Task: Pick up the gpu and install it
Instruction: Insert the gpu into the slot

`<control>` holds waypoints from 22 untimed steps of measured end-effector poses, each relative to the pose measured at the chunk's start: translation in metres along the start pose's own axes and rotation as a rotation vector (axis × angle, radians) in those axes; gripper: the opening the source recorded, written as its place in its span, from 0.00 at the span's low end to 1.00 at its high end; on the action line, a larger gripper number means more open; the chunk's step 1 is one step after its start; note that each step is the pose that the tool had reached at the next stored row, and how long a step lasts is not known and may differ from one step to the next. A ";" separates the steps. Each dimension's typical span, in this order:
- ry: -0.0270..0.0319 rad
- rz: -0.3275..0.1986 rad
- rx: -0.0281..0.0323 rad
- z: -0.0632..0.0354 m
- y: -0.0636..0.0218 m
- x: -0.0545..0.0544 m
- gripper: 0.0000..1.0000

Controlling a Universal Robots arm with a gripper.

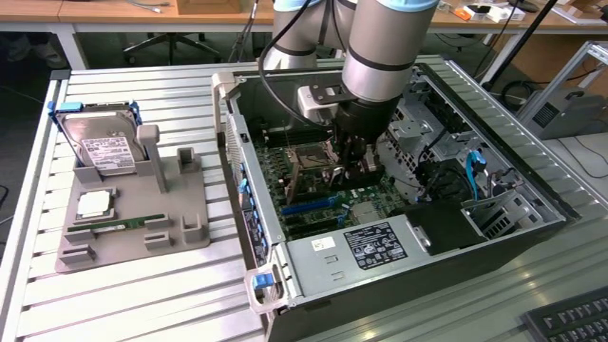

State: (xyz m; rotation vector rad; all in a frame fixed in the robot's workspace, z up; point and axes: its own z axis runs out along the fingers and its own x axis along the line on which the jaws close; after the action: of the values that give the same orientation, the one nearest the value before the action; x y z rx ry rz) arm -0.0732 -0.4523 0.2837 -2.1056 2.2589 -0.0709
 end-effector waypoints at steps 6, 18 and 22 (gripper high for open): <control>0.0000 0.000 0.0000 0.0006 0.0012 0.000 0.27; 0.0000 0.000 0.0000 0.0021 0.0024 0.000 0.27; 0.0000 0.000 0.0000 0.0074 0.0046 0.000 0.27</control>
State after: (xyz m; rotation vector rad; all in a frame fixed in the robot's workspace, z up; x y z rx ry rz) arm -0.0772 -0.4523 0.2761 -2.1056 2.2589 -0.0709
